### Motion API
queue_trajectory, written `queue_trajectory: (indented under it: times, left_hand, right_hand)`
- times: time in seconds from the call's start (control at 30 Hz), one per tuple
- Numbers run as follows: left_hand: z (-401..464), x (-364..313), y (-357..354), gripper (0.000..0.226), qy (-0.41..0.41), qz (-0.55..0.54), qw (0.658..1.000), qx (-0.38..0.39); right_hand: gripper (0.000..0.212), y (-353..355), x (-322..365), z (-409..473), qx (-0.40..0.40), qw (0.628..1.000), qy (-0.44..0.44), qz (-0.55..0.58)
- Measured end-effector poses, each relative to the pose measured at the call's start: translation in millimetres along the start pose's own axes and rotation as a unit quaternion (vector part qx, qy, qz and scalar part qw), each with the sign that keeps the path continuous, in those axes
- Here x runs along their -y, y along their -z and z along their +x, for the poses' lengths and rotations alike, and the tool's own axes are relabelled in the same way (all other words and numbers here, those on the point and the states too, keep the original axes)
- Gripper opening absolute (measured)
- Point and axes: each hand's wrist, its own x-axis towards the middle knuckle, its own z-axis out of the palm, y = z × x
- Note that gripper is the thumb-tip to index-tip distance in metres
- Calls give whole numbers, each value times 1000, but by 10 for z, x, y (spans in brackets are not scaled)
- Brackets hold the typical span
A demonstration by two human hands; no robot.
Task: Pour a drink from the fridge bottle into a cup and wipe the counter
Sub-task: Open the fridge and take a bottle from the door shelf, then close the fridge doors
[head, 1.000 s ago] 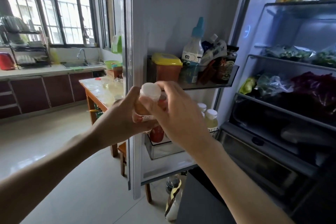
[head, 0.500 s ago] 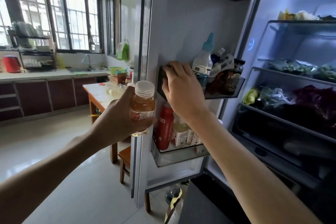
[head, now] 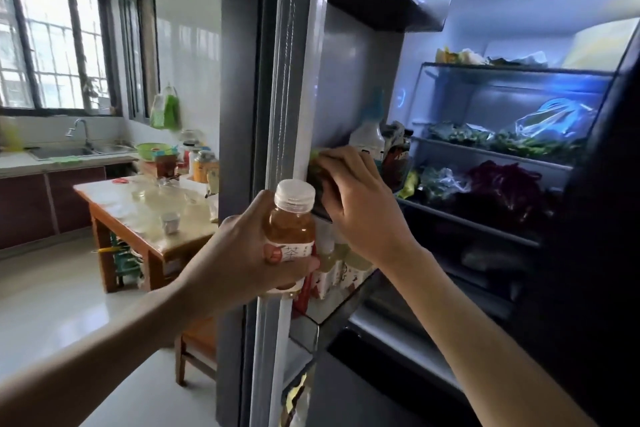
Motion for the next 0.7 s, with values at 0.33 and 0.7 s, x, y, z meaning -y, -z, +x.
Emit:
queue_trajectory:
  times: [0.33,0.7]
  left_hand:
    - [140,-613,-705,58,-68,-14,995,77]
    - [364,-1080,-1568,64,-148,88,976,130]
  right_hand:
    - [45,956,-449,-610,37,991,-126,-39]
    - [56,1605,-526,-437,33,982,-28,-185]
